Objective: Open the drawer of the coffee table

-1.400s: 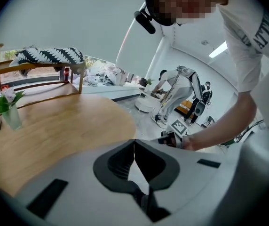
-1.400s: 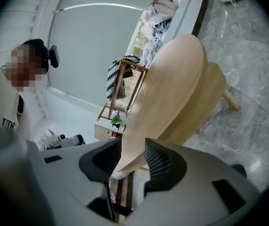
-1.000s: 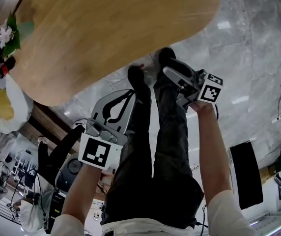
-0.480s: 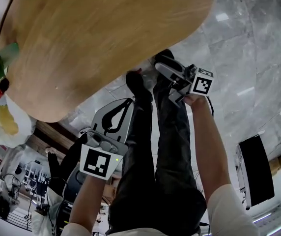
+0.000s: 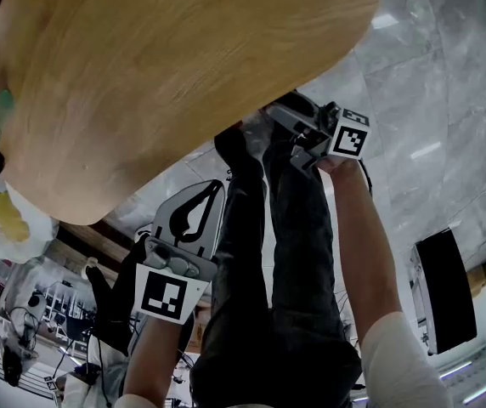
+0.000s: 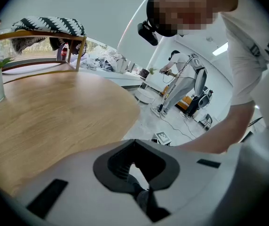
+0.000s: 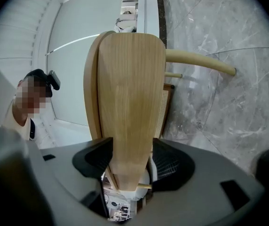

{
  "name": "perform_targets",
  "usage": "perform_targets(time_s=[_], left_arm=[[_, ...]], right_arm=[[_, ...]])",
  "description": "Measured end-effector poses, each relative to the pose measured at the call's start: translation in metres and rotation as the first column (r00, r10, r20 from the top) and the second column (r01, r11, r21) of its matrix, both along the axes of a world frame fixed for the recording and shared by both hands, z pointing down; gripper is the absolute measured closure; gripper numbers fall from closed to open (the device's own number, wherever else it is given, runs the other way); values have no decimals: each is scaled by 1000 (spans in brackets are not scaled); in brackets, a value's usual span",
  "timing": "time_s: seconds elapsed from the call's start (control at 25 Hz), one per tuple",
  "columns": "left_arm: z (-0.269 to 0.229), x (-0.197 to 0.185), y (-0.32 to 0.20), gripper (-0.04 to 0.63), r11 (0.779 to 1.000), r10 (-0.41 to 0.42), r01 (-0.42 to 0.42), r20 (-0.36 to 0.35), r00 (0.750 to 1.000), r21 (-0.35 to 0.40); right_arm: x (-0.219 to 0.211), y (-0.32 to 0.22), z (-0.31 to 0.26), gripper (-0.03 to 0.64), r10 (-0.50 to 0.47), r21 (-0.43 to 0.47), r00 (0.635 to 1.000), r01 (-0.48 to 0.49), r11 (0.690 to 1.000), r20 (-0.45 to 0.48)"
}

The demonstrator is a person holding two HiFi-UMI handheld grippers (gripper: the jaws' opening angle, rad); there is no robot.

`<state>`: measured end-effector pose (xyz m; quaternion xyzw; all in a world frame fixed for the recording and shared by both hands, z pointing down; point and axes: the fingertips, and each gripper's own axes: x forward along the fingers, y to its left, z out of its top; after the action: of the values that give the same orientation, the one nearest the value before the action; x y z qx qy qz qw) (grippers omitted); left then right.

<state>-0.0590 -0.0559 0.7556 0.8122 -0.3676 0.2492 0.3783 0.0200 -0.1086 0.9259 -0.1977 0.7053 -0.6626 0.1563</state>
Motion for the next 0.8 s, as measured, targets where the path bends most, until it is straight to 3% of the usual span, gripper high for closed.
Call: perform_targets(time_s=[0.4, 0.8], left_arm=[[14, -7, 0, 575, 999, -17, 17, -4, 1000, -29], [19, -10, 2, 575, 999, -13, 13, 9, 1000, -39]], right_arm=[[-1, -28, 17, 336, -9, 66, 1000, 9, 998, -6], [-7, -32, 8, 325, -90, 166, 995, 81, 983, 49]])
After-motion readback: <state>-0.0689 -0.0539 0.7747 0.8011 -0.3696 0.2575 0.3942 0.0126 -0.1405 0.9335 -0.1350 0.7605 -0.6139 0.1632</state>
